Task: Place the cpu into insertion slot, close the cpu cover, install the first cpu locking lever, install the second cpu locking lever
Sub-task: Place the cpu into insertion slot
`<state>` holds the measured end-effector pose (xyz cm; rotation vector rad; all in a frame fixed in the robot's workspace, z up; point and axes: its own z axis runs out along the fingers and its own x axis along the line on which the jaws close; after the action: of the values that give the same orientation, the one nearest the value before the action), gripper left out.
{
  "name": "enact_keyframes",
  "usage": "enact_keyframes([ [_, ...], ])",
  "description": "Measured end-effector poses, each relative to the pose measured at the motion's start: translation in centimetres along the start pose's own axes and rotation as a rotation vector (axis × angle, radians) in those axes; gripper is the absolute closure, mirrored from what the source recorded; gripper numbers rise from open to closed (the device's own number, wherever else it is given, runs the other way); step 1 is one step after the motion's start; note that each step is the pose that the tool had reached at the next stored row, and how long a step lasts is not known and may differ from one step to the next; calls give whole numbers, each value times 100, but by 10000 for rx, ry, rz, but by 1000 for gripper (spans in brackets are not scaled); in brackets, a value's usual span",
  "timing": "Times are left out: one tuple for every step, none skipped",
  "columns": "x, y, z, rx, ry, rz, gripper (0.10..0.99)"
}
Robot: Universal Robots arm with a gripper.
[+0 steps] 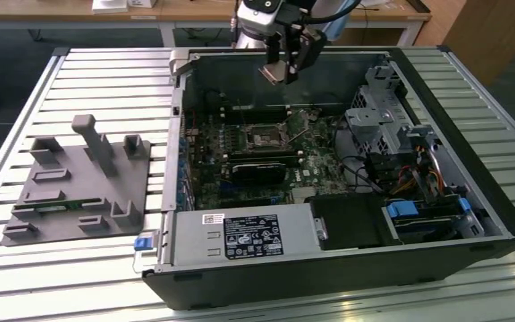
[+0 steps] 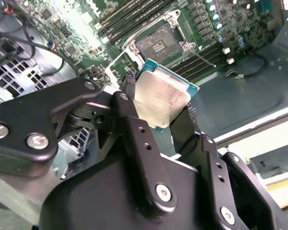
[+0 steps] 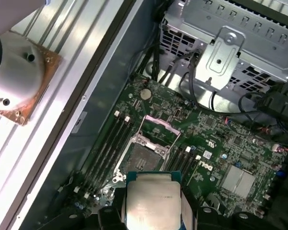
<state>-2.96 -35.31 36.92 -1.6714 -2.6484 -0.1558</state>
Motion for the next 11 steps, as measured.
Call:
enact_keyframes([
  [0, -1, 1, -7, -10, 122, 545],
  [1, -2, 2, -14, -20, 245, 545],
  [1, -3, 3, -21, -31, 369, 545],
  [1, -3, 5, -28, -41, 499, 545],
  [2, -4, 6, -36, -53, 631, 545],
  [1, -4, 8, -43, -68, 773, 545],
  [1, -4, 9, -48, -82, 906, 545],
  [1, -4, 10, -56, -95, 1039, 545],
  [1, -5, 11, -62, -109, 1173, 545],
  [1, -5, 13, -69, -122, 1308, 545],
  [1, -5, 14, -75, -134, 1439, 545],
])
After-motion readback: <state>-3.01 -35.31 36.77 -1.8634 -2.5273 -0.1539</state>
